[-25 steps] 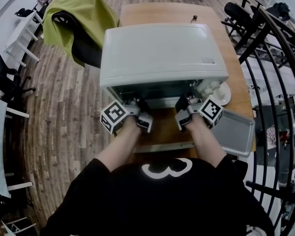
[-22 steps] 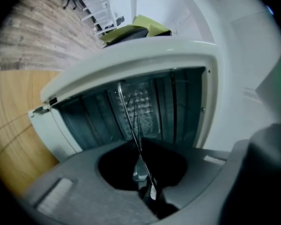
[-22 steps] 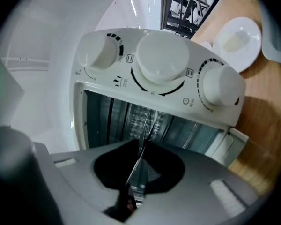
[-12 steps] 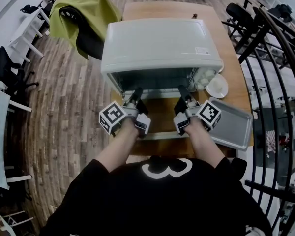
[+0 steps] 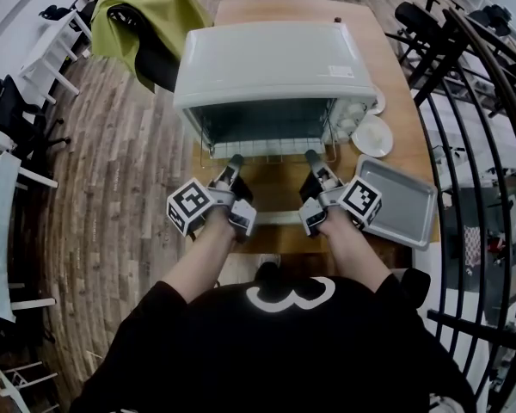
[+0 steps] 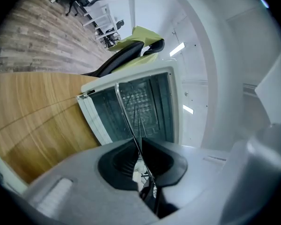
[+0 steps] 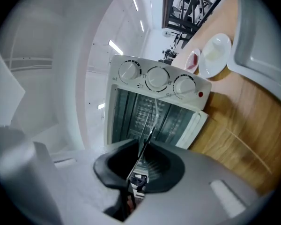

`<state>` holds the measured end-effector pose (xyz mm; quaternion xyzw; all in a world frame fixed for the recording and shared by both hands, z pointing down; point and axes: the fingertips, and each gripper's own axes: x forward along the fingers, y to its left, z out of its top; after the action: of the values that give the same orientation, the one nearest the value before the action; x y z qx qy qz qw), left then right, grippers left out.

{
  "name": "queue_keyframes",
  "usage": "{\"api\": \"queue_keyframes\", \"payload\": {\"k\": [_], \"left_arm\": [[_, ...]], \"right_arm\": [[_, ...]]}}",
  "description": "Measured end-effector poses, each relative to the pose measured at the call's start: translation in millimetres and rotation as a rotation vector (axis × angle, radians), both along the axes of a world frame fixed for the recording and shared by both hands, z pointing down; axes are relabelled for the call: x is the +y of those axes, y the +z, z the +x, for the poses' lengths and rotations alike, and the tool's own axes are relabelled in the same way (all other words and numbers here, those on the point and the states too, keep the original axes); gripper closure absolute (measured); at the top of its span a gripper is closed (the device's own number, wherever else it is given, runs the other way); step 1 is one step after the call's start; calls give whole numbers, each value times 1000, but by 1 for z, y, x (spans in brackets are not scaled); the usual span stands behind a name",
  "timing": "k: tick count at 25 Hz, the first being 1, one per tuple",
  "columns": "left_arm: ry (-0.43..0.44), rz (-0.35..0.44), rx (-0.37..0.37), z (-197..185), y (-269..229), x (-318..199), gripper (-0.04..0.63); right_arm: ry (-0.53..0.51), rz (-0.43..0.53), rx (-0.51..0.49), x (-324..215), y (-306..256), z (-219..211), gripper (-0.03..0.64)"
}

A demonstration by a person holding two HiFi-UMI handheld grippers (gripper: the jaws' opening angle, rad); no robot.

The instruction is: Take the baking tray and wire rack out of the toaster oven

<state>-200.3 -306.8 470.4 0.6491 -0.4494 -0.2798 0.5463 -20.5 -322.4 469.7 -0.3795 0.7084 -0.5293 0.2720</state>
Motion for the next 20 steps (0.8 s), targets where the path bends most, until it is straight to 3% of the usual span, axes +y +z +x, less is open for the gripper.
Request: {"api": "queue_keyframes", "payload": {"k": [20], "left_arm": [[-6,43,-76,15,-9,117,557]], "right_arm": [[-54,31,35,114,-2,13,574]]}}
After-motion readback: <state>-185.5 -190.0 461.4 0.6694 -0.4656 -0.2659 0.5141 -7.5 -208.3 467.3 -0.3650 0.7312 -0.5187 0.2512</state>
